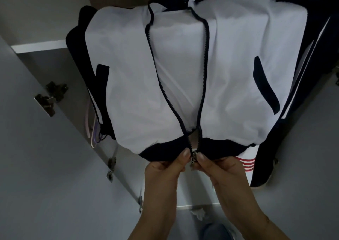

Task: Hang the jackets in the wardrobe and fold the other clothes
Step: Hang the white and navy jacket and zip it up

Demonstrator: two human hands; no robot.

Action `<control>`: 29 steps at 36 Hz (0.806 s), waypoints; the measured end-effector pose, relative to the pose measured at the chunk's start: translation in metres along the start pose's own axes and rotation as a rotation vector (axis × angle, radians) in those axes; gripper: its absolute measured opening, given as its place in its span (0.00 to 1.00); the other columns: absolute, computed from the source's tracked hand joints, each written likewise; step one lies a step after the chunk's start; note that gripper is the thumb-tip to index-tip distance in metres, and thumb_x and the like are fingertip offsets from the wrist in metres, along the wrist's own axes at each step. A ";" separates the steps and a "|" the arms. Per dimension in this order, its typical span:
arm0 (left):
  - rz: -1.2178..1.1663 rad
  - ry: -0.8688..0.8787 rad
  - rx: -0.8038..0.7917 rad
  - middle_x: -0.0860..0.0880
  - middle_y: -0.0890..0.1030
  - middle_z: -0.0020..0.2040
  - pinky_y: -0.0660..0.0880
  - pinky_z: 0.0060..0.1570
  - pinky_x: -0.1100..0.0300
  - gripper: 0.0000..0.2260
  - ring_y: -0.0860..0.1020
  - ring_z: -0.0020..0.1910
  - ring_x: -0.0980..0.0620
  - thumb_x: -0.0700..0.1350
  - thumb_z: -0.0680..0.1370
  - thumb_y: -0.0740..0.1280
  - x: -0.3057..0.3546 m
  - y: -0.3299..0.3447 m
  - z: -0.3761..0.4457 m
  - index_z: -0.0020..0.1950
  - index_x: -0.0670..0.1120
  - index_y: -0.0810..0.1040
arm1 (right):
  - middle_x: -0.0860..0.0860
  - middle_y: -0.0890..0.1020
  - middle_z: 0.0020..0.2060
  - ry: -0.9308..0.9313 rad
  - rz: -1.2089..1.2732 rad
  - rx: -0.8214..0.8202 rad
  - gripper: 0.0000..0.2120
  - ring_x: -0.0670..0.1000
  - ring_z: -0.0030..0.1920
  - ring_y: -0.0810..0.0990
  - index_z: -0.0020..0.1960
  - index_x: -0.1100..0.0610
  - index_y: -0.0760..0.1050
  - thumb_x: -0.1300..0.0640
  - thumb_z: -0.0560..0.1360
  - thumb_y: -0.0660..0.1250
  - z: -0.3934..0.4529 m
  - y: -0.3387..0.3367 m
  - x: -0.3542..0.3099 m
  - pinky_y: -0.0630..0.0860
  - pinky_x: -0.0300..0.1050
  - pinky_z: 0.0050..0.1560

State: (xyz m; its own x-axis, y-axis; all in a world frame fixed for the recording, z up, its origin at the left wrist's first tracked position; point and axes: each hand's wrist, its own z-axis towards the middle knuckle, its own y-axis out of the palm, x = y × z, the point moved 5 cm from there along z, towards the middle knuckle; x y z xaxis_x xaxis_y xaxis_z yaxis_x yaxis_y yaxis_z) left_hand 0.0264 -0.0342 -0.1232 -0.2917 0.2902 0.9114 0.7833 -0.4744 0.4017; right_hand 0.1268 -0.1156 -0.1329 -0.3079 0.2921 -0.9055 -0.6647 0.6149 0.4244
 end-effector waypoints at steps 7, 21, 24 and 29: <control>-0.142 -0.004 0.033 0.44 0.85 0.52 0.77 0.45 0.67 0.18 0.83 0.50 0.52 0.47 0.63 0.75 -0.006 0.005 -0.001 0.51 0.45 0.85 | 0.59 0.85 0.41 -0.028 -0.004 -0.003 0.14 0.53 0.41 0.83 0.47 0.59 0.84 0.52 0.66 0.76 -0.002 0.000 0.003 0.79 0.40 0.43; 0.021 0.033 0.000 0.46 0.85 0.49 0.77 0.45 0.66 0.14 0.83 0.49 0.51 0.48 0.65 0.74 -0.018 0.003 -0.004 0.49 0.49 0.86 | 0.57 0.85 0.43 -0.018 0.027 0.076 0.12 0.53 0.43 0.84 0.49 0.56 0.84 0.52 0.68 0.72 -0.007 -0.008 0.012 0.79 0.41 0.45; 0.093 0.021 0.038 0.47 0.86 0.45 0.75 0.37 0.68 0.15 0.82 0.40 0.56 0.50 0.61 0.75 -0.025 -0.001 -0.005 0.46 0.49 0.87 | 0.57 0.84 0.40 -0.012 -0.022 0.108 0.10 0.52 0.40 0.81 0.45 0.57 0.84 0.52 0.68 0.72 -0.008 -0.014 0.015 0.78 0.39 0.43; 0.210 -0.015 0.029 0.44 0.84 0.35 0.73 0.33 0.68 0.12 0.78 0.32 0.57 0.50 0.62 0.74 -0.034 -0.008 -0.004 0.41 0.44 0.86 | 0.55 0.83 0.36 0.021 -0.051 0.136 0.08 0.48 0.36 0.78 0.42 0.57 0.83 0.53 0.68 0.72 -0.011 -0.023 0.026 0.77 0.37 0.39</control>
State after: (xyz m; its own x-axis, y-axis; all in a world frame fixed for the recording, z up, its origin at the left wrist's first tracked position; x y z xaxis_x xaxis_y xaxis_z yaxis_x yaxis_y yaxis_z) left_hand 0.0279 -0.0439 -0.1568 -0.1121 0.1999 0.9734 0.8417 -0.5016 0.2000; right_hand 0.1270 -0.1301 -0.1660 -0.2911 0.2439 -0.9251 -0.5819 0.7223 0.3736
